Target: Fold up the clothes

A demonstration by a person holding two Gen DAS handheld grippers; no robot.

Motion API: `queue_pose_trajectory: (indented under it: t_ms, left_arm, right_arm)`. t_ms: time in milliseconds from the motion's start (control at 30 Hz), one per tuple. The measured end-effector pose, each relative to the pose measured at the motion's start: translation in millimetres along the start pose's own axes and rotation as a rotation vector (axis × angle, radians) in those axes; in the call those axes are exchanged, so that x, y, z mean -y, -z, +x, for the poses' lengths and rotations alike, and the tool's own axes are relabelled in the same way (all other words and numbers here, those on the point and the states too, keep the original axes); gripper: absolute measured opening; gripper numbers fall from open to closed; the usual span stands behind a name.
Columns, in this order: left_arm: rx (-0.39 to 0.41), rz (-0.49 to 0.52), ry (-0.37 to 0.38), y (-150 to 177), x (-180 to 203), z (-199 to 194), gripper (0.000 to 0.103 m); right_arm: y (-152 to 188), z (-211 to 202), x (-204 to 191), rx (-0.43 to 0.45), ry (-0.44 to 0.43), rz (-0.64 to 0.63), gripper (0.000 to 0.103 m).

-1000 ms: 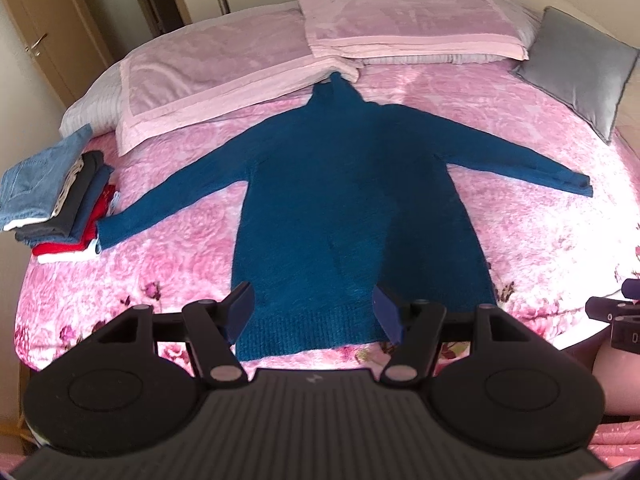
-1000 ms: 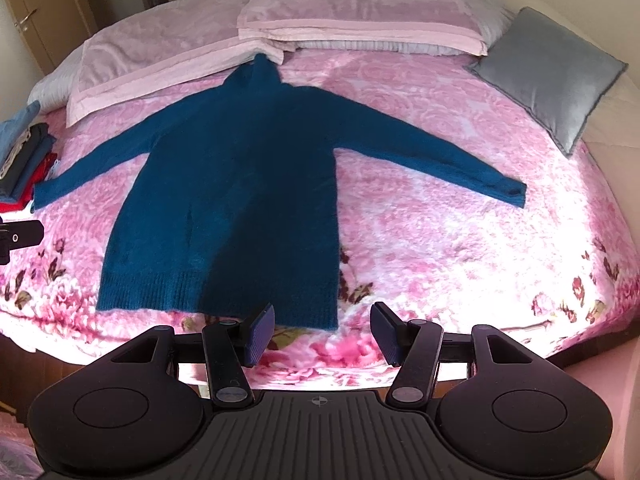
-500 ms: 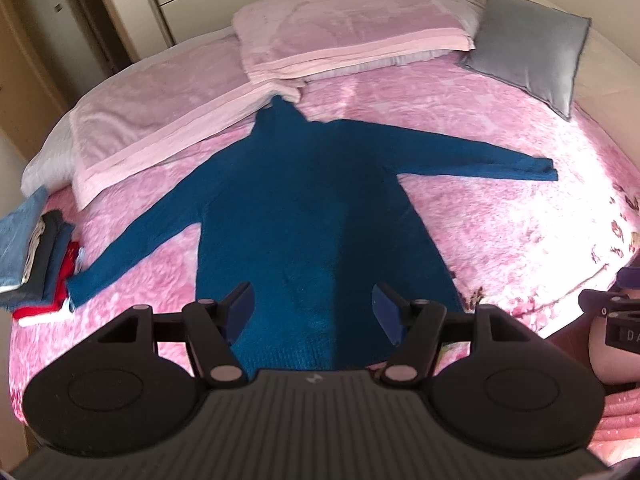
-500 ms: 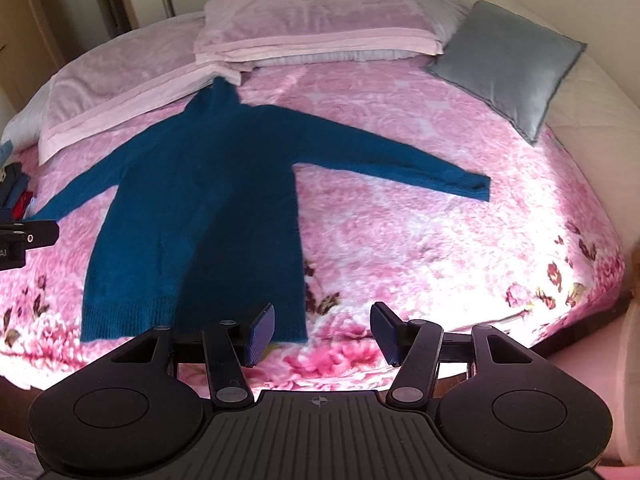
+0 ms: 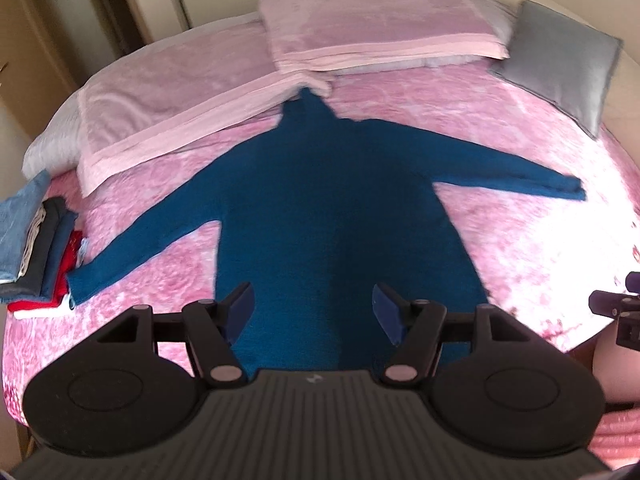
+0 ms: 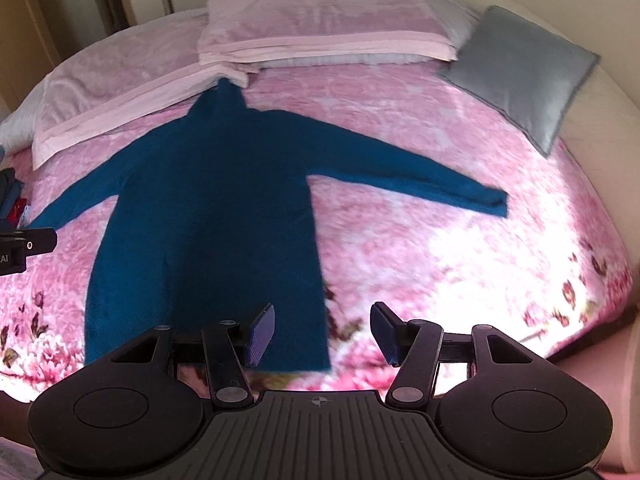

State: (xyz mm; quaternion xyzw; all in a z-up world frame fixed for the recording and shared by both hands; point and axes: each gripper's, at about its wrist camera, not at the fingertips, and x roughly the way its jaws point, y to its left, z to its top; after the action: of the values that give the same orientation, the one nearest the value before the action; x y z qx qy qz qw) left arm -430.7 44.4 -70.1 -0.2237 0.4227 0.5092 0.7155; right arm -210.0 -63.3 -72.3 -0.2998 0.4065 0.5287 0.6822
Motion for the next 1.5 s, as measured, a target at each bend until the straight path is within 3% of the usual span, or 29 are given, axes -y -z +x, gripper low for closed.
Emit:
queue_pose_trajectory:
  t_ms: [500, 767, 867, 1033, 1333, 1500]
  left_arm:
    - [-0.069, -0.176, -0.071, -36, -144, 92, 0.062]
    - [-0.108, -0.264, -0.095, -31, -204, 132, 0.062]
    - [-0.116, -0.305, -0.098, -22, -229, 154, 0.062]
    - [-0.091, -0.526, -0.086, 8, -287, 197, 0.062]
    - [-0.008, -1.092, -0.133, 82, -393, 278, 0.062]
    - [0.107, -1.333, -0.145, 108, -435, 312, 0.062]
  right_arm:
    - [-111, 88, -142, -0.046, -0.016, -0.168, 0.057]
    - [-137, 122, -199, -0.072, -0.009, -0.230, 0.057]
    - [-143, 138, -204, -0.077, -0.030, -0.192, 0.057]
    - [-148, 179, -175, -0.097, -0.130, 0.029, 0.057]
    - [-129, 266, -99, -0.183, -0.263, 0.450, 0.057]
    - [-123, 314, -94, -0.240, -0.213, 0.427, 0.057]
